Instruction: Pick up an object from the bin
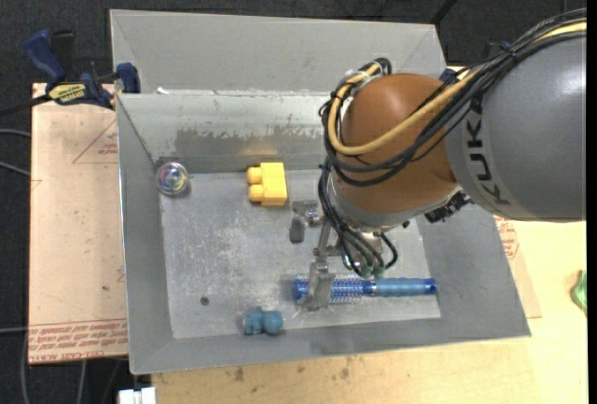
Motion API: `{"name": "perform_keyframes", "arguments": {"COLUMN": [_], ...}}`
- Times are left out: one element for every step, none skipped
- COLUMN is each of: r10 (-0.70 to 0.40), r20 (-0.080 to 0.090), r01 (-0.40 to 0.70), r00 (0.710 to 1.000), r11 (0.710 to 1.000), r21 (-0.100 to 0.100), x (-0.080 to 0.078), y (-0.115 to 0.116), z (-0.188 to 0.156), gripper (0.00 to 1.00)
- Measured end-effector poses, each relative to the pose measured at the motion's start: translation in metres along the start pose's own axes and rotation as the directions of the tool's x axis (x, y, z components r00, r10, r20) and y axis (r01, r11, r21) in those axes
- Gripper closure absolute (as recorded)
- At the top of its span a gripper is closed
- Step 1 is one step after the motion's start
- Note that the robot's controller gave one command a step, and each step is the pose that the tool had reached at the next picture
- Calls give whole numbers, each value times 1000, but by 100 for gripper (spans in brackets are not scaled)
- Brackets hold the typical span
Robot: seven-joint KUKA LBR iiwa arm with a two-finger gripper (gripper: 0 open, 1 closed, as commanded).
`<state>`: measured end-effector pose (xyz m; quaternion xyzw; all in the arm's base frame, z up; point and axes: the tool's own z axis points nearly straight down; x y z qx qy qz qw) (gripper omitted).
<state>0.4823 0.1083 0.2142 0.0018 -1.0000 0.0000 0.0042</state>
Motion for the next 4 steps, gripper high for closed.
{"name": "perform_keyframes", "arguments": {"r10": [-60,-62,-65,-80], "r20": [0,8,16,17], "r01": [60,62,65,80], "r00": [998,998,998,997], "r11": [998,998,998,997], "r21": [2,-1,0,0], "x": [-8,-10,-12,-20], "y": [-54,-52,-51,-56], "z": [117,113,18,-43], "gripper": [0,100,100,100]}}
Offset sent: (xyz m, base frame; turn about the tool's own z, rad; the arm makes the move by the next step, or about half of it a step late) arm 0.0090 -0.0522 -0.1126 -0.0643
